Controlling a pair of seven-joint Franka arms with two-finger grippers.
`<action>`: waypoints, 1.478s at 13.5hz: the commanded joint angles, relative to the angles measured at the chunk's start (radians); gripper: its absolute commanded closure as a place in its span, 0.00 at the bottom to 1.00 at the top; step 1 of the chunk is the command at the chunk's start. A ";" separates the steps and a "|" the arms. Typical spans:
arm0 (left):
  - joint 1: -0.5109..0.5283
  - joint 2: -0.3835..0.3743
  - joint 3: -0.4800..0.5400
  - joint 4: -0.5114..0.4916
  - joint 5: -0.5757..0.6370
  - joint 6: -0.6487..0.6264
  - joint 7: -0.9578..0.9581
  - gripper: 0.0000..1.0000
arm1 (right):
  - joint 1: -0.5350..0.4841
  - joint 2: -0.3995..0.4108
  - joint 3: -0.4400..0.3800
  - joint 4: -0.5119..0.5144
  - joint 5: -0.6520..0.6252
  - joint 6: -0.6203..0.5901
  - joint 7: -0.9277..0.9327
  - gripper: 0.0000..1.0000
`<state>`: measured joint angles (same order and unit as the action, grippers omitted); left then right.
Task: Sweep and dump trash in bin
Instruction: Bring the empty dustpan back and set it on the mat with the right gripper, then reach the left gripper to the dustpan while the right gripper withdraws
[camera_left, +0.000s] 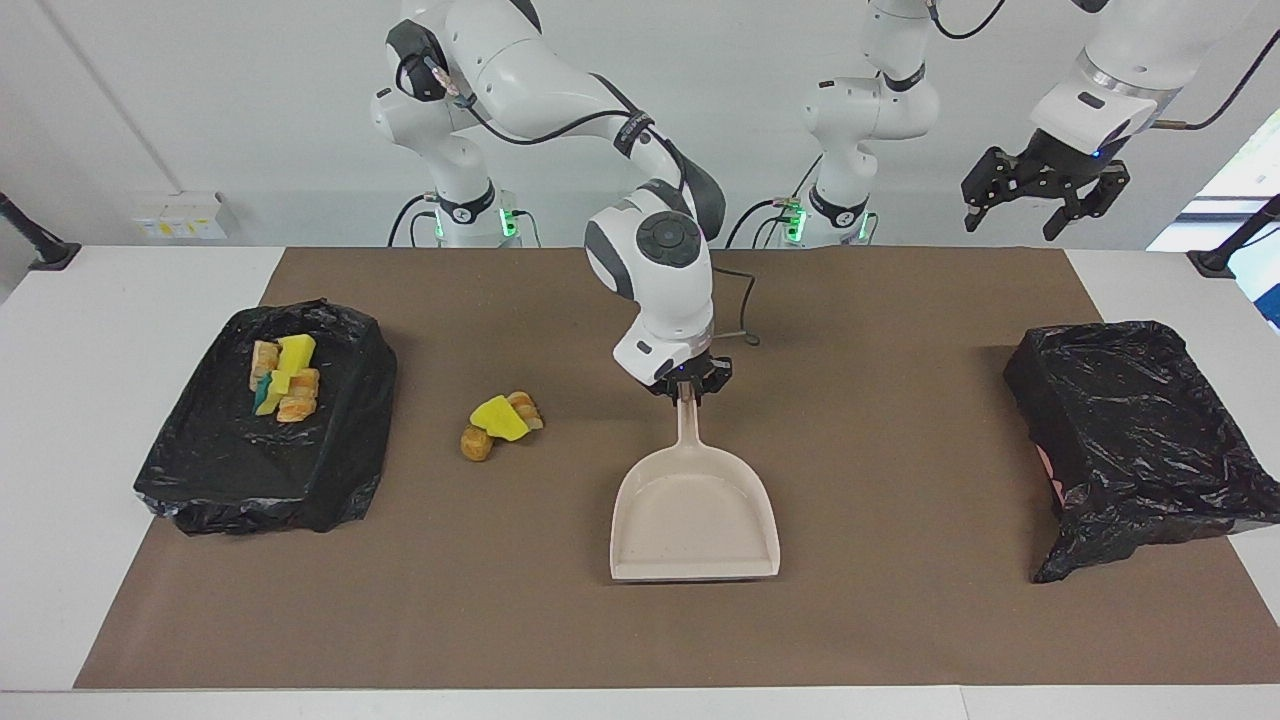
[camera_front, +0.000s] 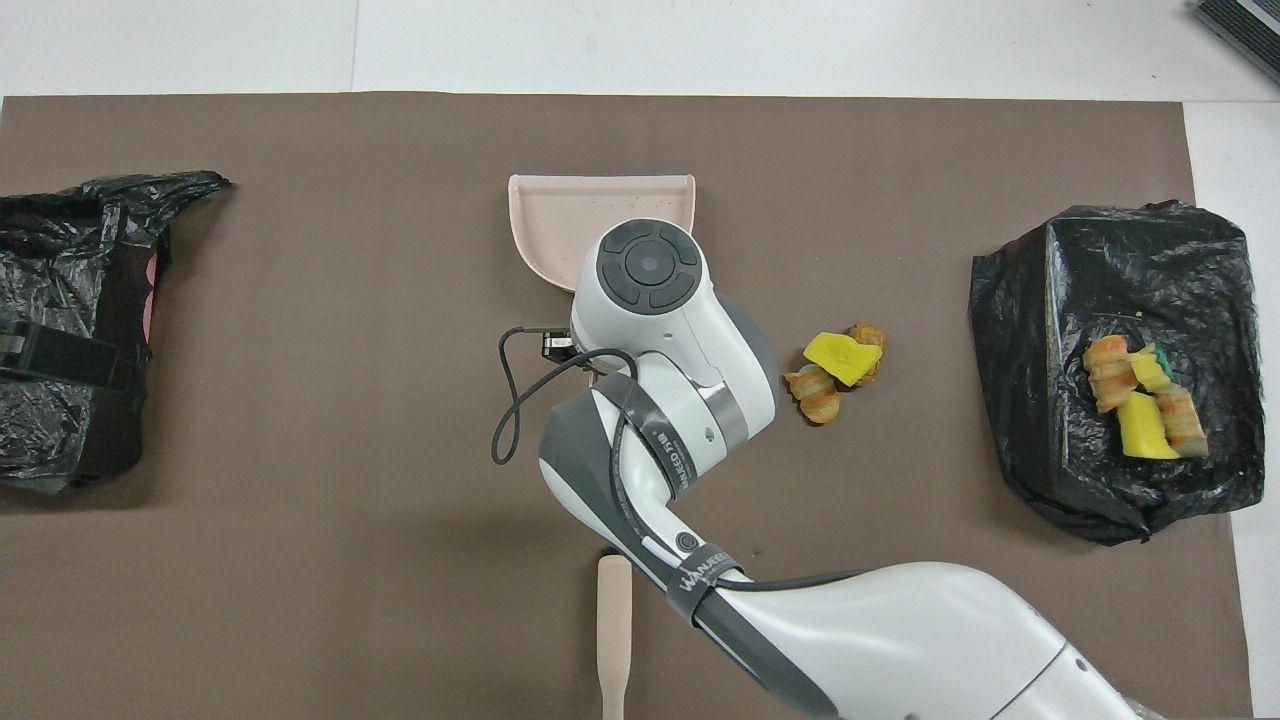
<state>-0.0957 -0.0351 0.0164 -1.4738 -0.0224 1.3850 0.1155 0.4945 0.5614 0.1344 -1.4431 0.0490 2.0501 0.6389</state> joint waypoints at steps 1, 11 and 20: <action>0.001 -0.051 0.001 -0.063 -0.004 0.000 0.012 0.00 | -0.007 -0.003 0.004 -0.026 0.023 0.038 0.019 1.00; 0.011 -0.036 0.002 -0.051 -0.002 0.029 0.007 0.00 | -0.022 -0.093 0.004 -0.043 0.041 -0.019 0.002 0.00; -0.091 0.230 -0.018 0.131 0.036 0.138 -0.011 0.00 | 0.030 -0.397 0.008 -0.290 0.132 -0.240 -0.021 0.00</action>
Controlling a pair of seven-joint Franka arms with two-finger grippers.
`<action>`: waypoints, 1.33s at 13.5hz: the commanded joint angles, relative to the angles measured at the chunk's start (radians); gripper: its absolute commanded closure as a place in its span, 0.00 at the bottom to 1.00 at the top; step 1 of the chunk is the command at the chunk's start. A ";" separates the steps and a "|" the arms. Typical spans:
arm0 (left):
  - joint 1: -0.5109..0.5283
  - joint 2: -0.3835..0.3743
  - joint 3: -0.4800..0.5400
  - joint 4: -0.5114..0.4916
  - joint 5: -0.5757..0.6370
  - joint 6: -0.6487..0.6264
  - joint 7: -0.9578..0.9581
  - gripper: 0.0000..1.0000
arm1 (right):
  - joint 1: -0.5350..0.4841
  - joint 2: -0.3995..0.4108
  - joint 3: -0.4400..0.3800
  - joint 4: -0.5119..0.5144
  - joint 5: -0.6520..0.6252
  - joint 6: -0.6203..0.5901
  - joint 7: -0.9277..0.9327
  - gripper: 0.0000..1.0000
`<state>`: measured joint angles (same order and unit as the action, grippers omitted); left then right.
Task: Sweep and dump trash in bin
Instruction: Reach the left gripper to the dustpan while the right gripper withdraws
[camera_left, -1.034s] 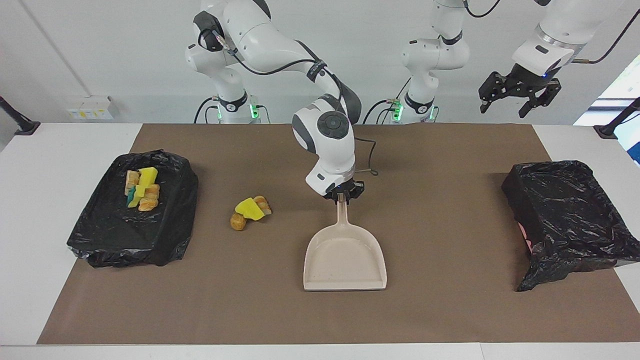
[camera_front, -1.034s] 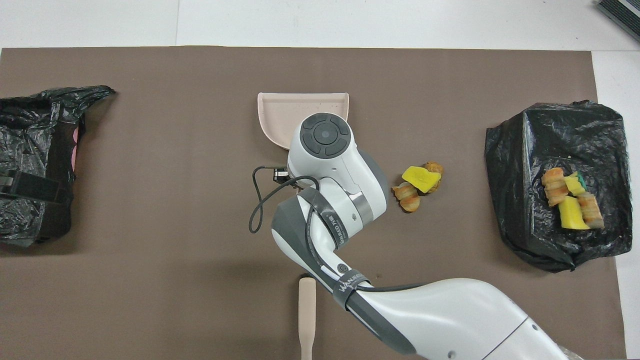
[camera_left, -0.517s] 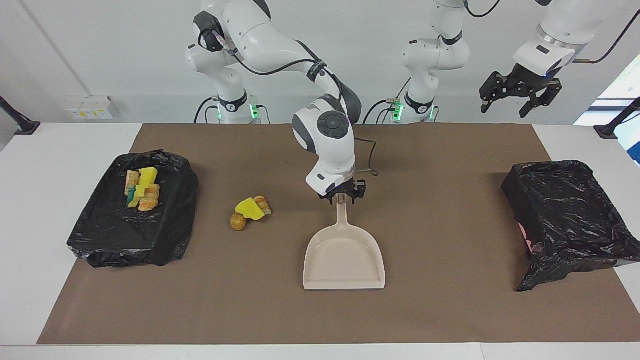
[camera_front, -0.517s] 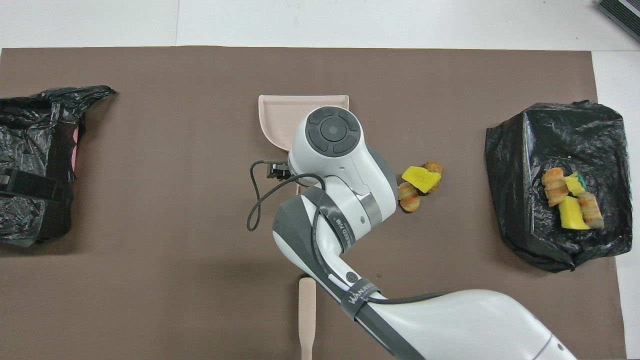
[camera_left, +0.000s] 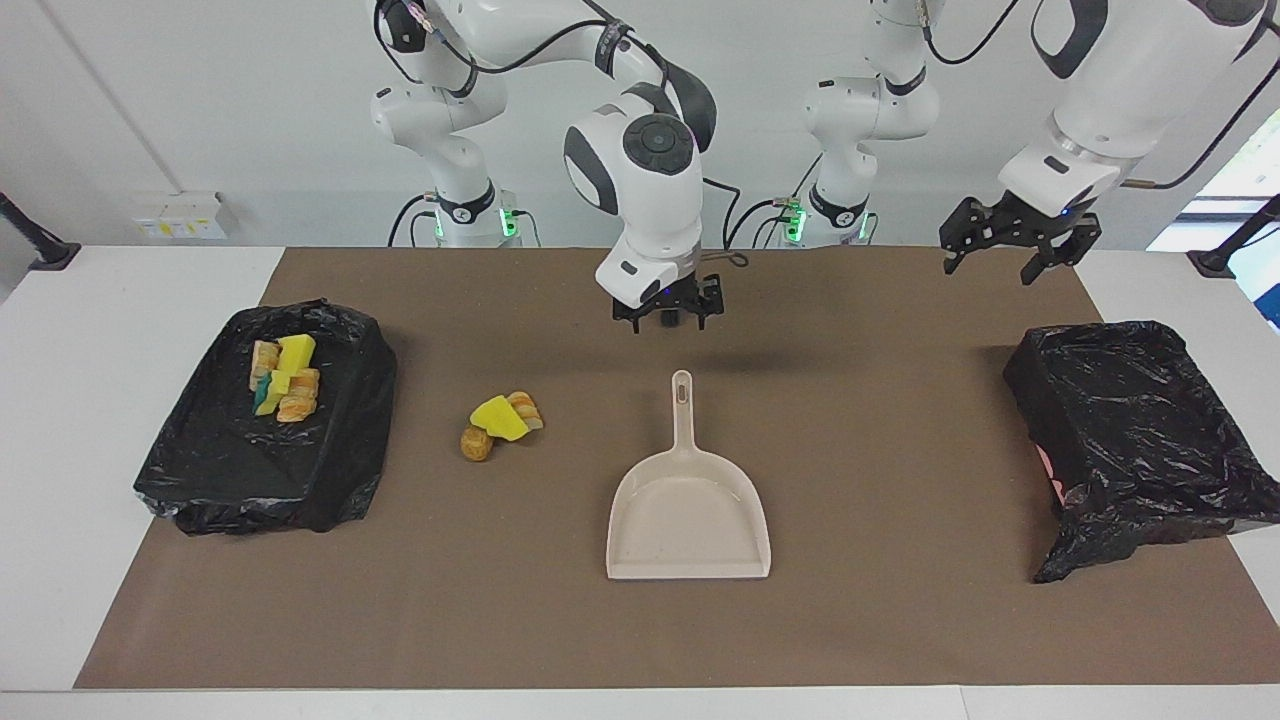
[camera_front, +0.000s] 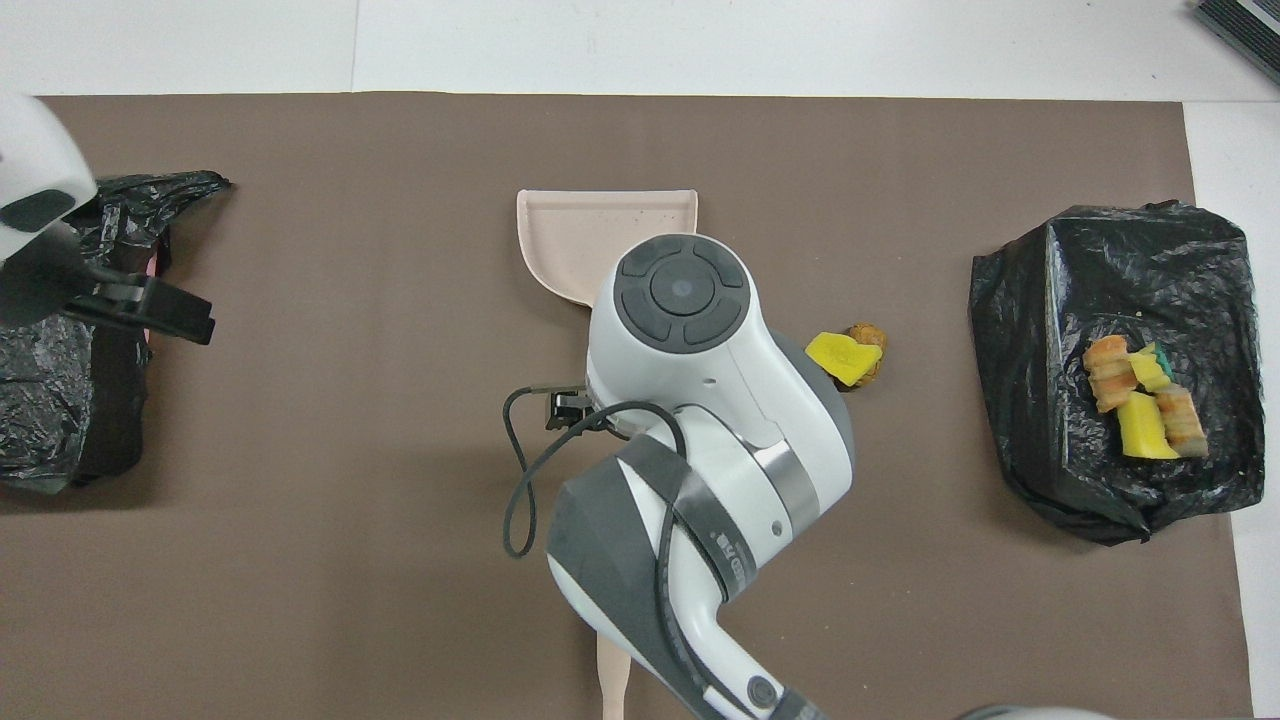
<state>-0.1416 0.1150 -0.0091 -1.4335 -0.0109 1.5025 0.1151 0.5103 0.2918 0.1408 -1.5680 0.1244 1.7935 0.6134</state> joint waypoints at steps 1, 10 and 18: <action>-0.065 0.100 0.008 0.091 0.025 0.048 -0.040 0.00 | 0.036 -0.167 0.002 -0.226 0.067 0.021 0.011 0.00; -0.348 0.296 0.006 0.078 0.026 0.307 -0.497 0.00 | 0.217 -0.471 0.002 -0.780 0.244 0.272 0.137 0.00; -0.479 0.399 0.006 -0.024 0.029 0.544 -0.607 0.00 | 0.373 -0.416 0.002 -0.917 0.307 0.554 0.267 0.00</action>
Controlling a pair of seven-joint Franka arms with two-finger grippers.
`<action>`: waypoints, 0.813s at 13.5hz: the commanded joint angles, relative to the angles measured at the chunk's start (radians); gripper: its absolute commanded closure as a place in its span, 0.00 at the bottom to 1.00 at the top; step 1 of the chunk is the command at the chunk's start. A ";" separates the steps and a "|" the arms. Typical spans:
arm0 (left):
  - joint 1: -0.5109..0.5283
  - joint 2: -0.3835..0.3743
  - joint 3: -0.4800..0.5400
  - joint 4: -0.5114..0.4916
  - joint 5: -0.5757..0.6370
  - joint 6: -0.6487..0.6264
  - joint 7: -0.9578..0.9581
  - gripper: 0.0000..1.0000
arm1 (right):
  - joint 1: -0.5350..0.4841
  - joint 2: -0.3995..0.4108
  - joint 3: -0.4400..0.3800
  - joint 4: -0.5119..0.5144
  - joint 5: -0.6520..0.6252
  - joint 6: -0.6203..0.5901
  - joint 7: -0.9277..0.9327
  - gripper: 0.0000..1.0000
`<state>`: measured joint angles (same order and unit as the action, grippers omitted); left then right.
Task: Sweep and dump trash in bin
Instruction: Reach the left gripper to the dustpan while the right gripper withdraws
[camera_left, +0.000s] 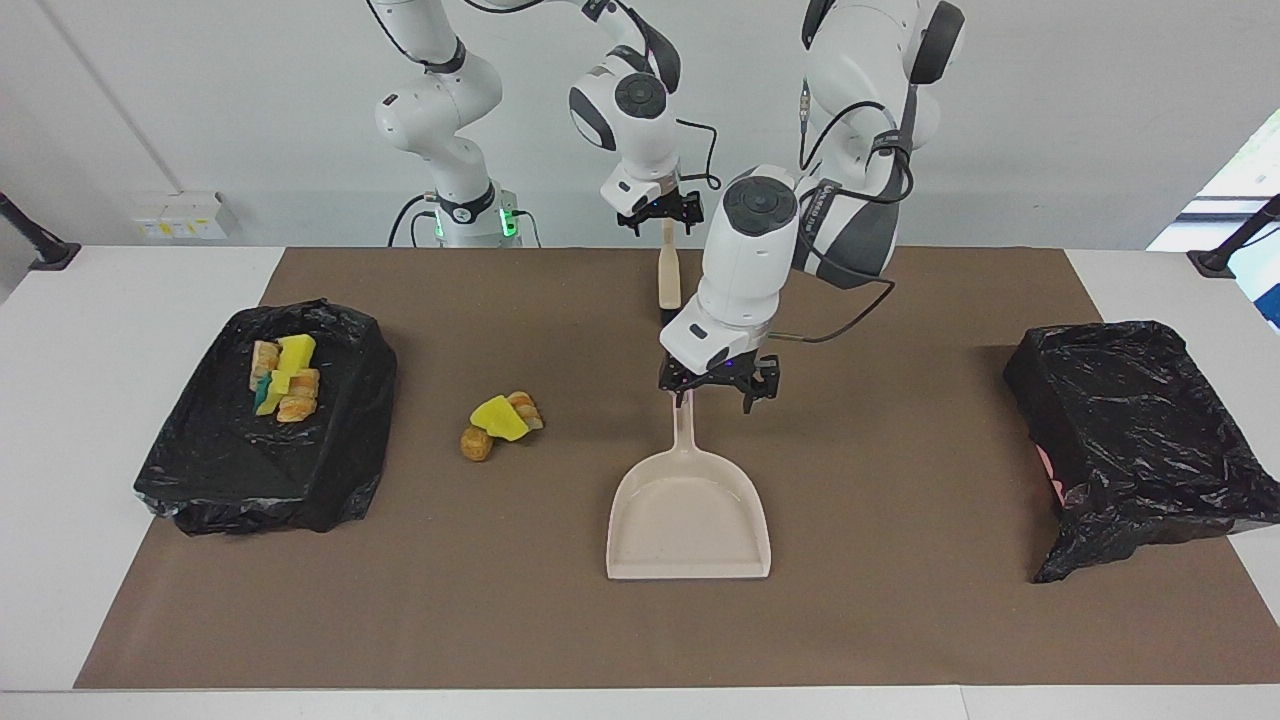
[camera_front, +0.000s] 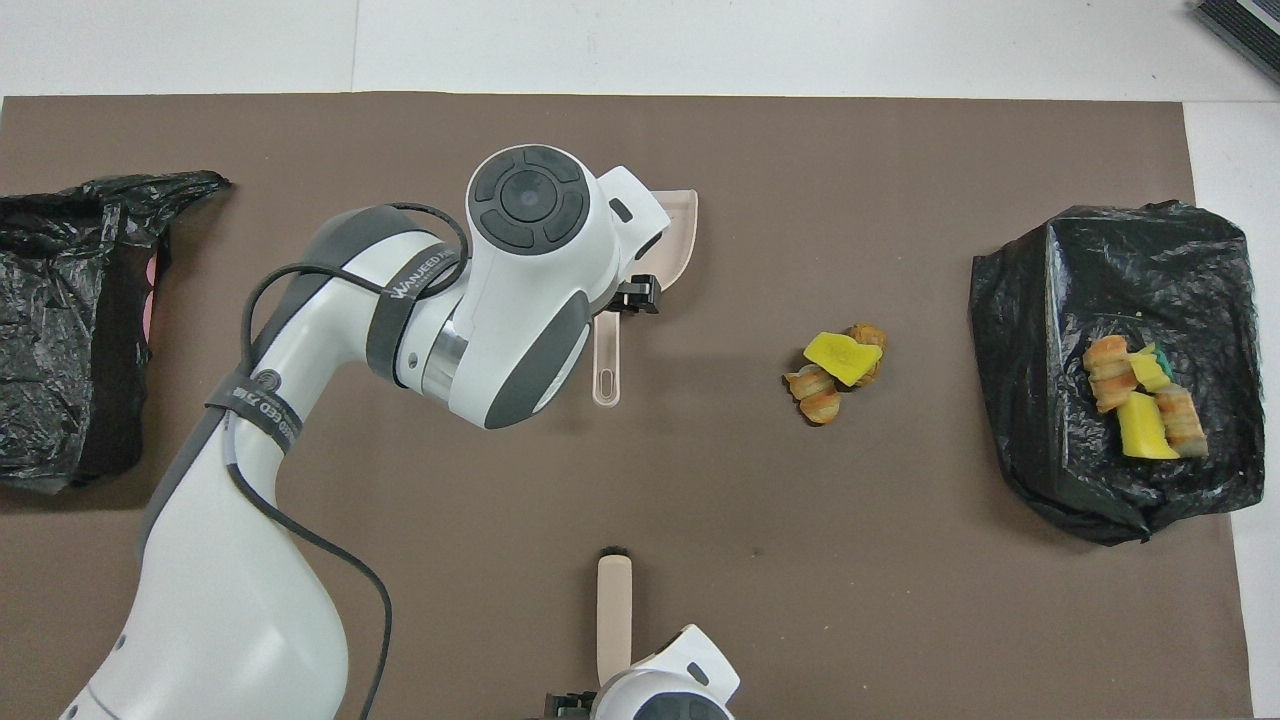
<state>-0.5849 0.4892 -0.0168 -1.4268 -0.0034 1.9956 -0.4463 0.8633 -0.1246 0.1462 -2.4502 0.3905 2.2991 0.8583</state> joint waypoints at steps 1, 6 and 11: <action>-0.041 0.028 0.014 -0.043 0.022 0.055 -0.052 0.00 | 0.023 -0.007 -0.004 -0.046 0.041 0.045 0.022 0.00; -0.058 0.003 0.014 -0.156 0.010 0.094 -0.074 0.00 | 0.048 -0.006 -0.004 -0.052 0.044 0.052 0.031 0.37; -0.050 0.003 0.014 -0.141 0.010 0.101 -0.075 0.67 | 0.051 0.013 -0.004 -0.047 0.044 0.066 0.042 1.00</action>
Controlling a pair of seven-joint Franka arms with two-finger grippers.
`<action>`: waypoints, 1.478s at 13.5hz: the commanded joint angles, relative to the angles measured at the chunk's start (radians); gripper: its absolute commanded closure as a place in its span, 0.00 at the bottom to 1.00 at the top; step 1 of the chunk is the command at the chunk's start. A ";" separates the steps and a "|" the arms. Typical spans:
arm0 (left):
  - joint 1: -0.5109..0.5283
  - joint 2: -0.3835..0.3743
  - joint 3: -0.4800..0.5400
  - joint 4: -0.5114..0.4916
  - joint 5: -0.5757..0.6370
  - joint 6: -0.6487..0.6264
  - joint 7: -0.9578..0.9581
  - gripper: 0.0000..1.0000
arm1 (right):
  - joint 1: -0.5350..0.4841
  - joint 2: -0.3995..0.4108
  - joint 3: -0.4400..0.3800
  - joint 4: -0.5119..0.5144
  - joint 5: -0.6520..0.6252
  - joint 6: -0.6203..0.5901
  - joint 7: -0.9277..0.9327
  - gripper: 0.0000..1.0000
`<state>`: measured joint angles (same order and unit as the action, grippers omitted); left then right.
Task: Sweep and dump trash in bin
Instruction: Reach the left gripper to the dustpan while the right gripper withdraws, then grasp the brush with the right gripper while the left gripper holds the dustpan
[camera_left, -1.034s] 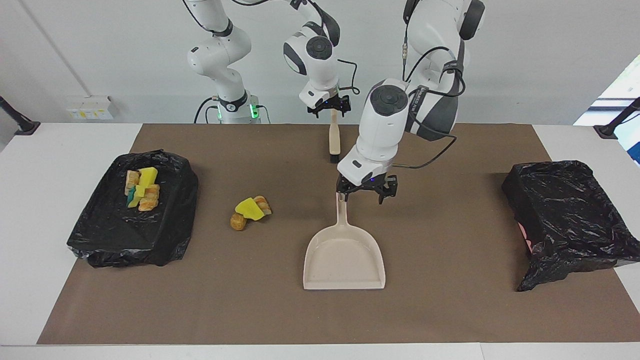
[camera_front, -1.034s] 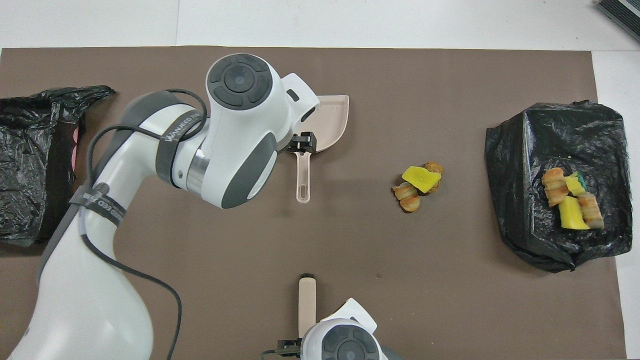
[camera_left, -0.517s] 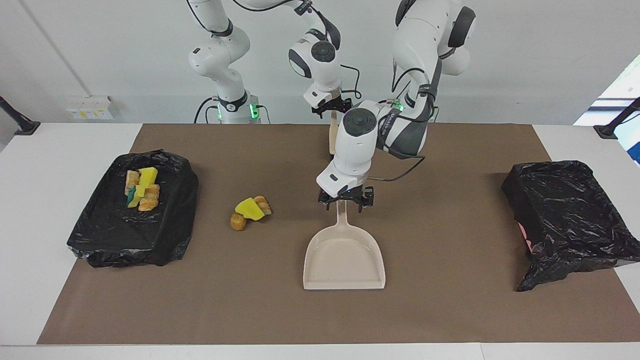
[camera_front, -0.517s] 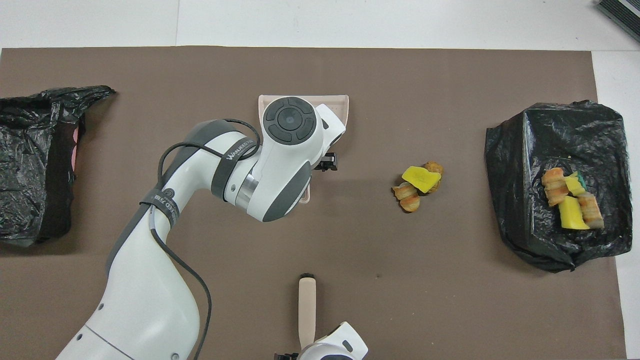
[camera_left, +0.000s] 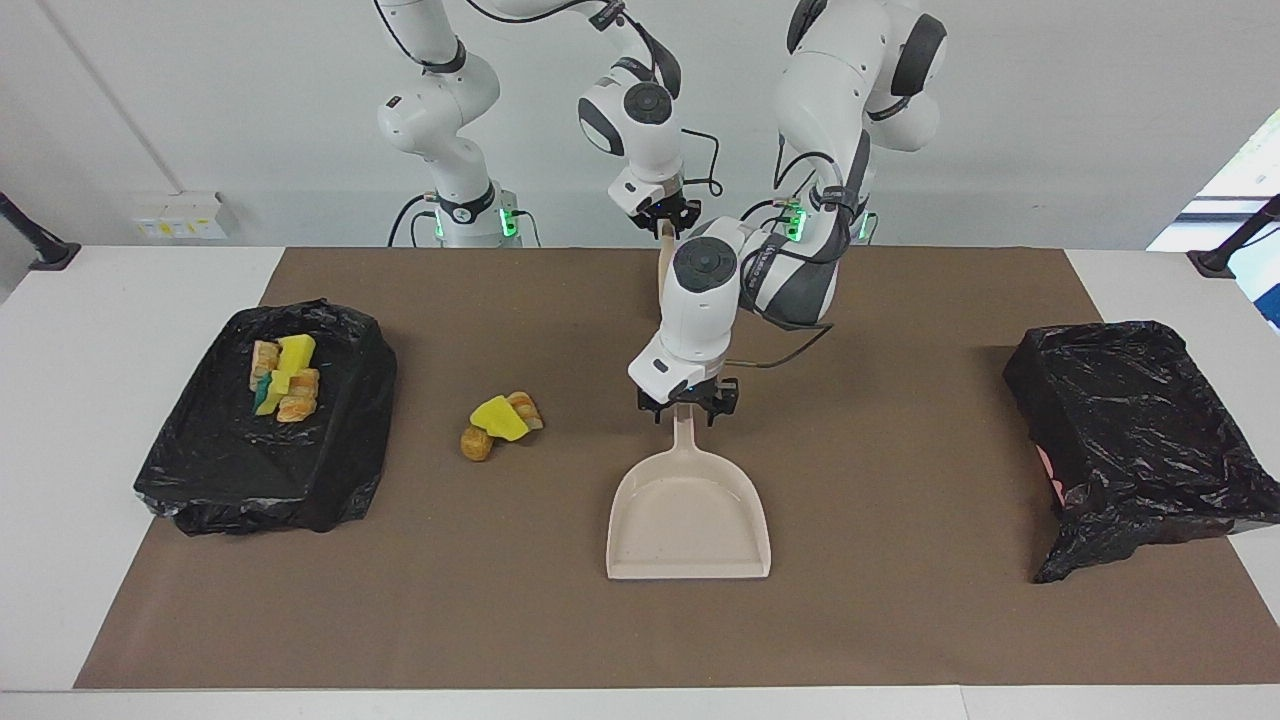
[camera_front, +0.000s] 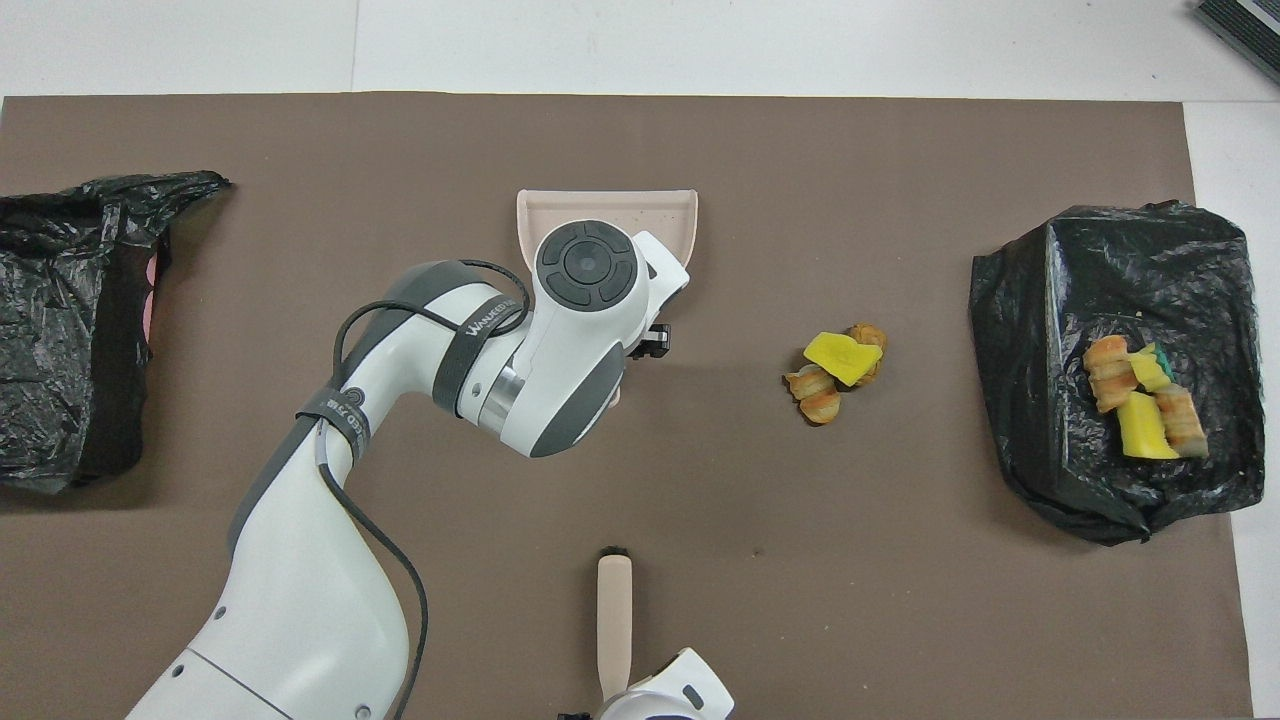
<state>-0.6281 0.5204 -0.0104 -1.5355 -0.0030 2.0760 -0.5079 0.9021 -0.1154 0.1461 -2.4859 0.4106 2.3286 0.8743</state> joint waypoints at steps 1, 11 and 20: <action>-0.007 -0.028 0.007 -0.032 0.009 0.021 -0.012 0.82 | 0.008 0.013 -0.003 -0.005 0.022 0.035 0.022 1.00; 0.086 -0.118 0.007 -0.037 0.011 -0.100 0.312 1.00 | -0.222 -0.193 -0.016 0.031 -0.123 -0.319 -0.038 1.00; 0.150 -0.155 0.012 -0.075 0.017 -0.206 1.046 1.00 | -0.670 -0.126 -0.014 0.170 -0.536 -0.506 -0.536 1.00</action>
<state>-0.4689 0.4181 0.0030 -1.5509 -0.0021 1.8779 0.4832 0.3024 -0.2964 0.1198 -2.3564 -0.0634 1.8230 0.4498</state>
